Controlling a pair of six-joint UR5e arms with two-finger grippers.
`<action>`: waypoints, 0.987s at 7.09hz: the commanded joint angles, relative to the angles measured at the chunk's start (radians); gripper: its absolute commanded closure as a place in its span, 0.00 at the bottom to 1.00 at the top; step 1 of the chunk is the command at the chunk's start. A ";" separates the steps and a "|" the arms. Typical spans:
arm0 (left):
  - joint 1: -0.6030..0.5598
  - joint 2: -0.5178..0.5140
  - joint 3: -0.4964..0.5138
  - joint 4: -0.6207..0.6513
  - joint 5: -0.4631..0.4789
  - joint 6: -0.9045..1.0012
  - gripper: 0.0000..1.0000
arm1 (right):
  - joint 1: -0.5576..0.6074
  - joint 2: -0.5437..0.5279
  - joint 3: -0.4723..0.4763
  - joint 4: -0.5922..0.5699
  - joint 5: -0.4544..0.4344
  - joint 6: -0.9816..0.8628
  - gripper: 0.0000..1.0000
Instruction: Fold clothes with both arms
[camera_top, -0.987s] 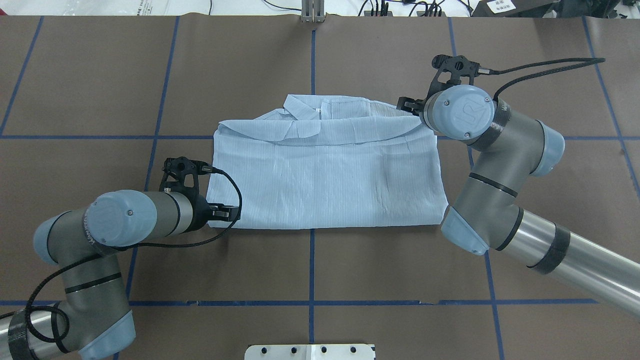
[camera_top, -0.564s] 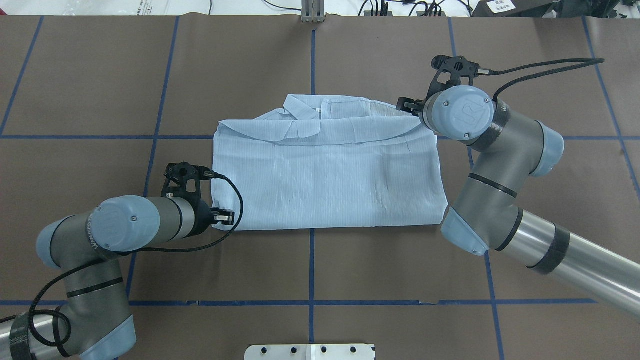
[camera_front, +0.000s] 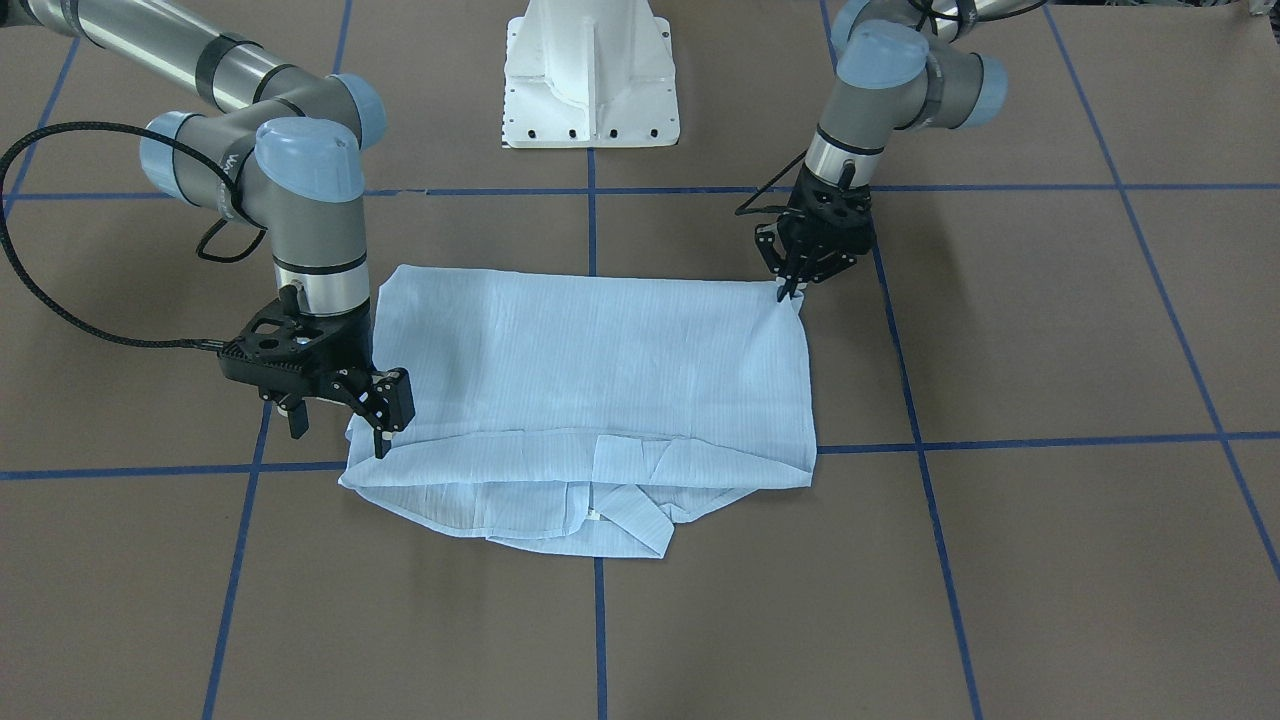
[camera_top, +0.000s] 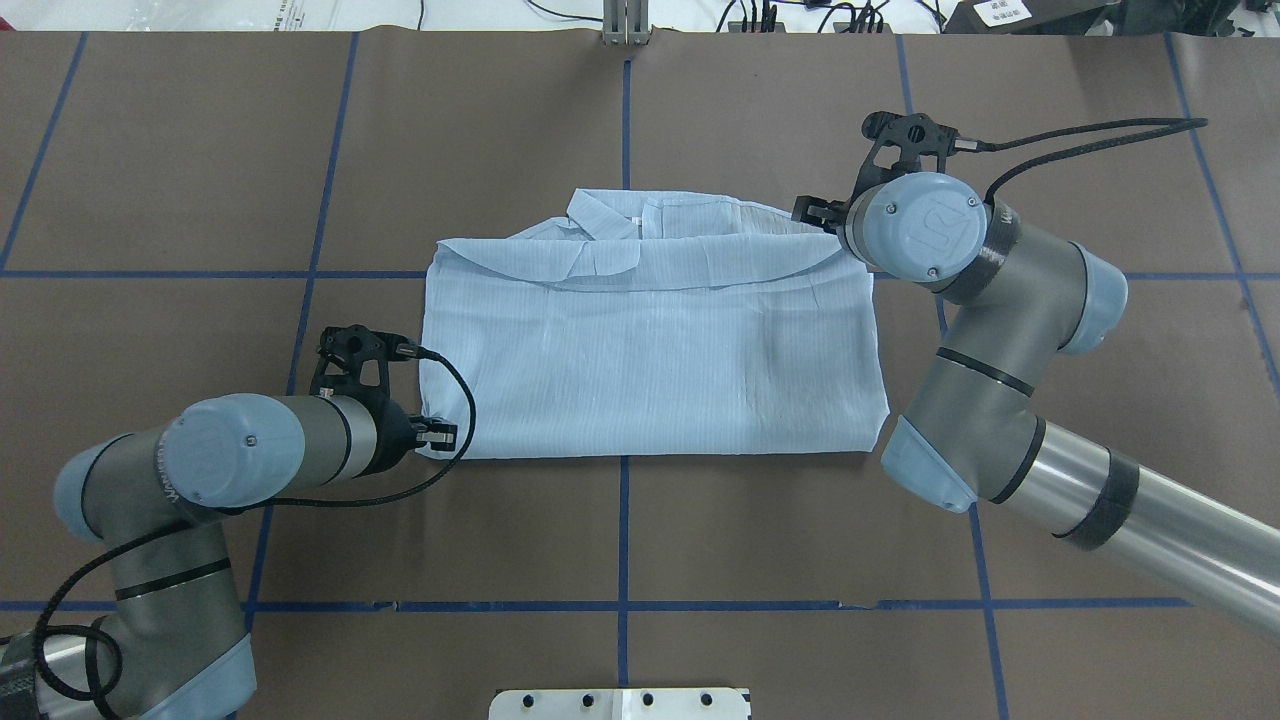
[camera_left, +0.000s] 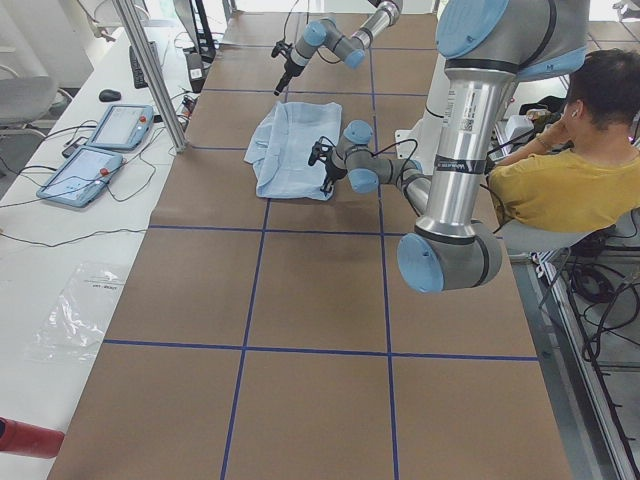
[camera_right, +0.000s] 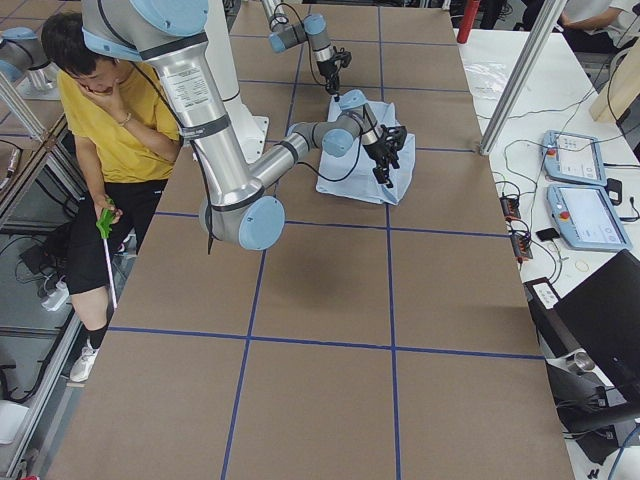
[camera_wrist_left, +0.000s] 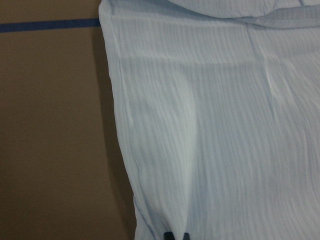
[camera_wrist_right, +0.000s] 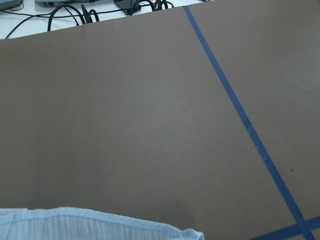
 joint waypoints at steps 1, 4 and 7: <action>-0.163 -0.008 0.081 -0.002 -0.001 0.177 1.00 | -0.004 0.007 0.003 0.000 -0.001 0.003 0.00; -0.347 -0.327 0.475 -0.013 0.001 0.239 1.00 | -0.027 0.009 0.044 0.000 -0.003 0.026 0.00; -0.374 -0.678 0.967 -0.219 0.034 0.243 1.00 | -0.044 0.009 0.059 0.000 -0.007 0.035 0.00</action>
